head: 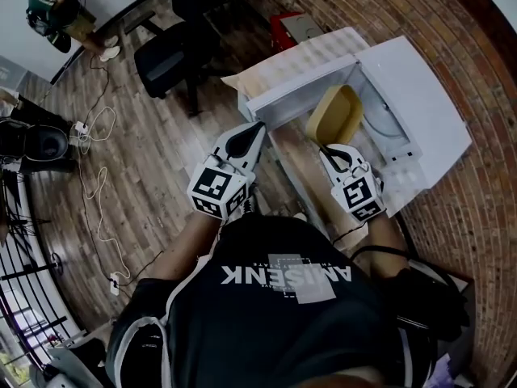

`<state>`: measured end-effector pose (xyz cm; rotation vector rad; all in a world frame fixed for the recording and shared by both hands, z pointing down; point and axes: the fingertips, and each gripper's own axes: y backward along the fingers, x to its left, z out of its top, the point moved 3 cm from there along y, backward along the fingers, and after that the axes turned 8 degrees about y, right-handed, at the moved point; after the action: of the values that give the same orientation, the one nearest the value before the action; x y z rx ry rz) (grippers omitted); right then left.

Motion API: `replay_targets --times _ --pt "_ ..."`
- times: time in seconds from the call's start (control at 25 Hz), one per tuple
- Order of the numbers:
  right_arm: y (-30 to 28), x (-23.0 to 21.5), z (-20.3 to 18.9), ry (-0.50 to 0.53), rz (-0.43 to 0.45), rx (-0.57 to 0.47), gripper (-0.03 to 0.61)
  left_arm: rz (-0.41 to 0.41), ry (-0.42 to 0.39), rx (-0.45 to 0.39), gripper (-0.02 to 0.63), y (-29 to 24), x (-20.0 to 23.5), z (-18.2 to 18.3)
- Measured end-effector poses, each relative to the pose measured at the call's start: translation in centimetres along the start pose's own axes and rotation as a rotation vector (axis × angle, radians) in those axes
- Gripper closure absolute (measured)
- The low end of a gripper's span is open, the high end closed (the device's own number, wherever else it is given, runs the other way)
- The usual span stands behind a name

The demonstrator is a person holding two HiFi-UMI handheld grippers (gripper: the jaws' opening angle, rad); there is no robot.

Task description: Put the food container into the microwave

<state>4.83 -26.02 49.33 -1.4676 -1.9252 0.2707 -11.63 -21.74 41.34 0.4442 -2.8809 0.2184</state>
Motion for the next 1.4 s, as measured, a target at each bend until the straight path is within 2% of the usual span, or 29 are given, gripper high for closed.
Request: replay_targets --times 0.24,0.56,0.96,1.24,1.4 --pt "-2.1 1.2 -3.3 0.022 0.074 0.099 0.534 -0.006 0.003 0.022 0.603 0.2 -0.7 -1.1" --pt "-3.9 -1.2 -8.9 -0.001 0.082 0.227 0.532 -0.006 0.015 0.033 0.603 -1.1 -1.4 -1.8" --pt "-5.3 -5.3 -15.0 -0.09 -0.01 0.361 0.534 0.017 0.026 0.018 0.603 -1.8 -1.3 -1.7" --pt "-6.2 -8.9 -17.5 -0.161 -0.102 0.412 0.532 0.015 0.015 0.016 0.603 -2.1 -1.2 -1.3" --pt "-6.7 -11.0 -18.8 -0.179 -0.148 0.437 0.532 0.042 0.011 0.009 0.603 -2.2 -0.7 -1.0"
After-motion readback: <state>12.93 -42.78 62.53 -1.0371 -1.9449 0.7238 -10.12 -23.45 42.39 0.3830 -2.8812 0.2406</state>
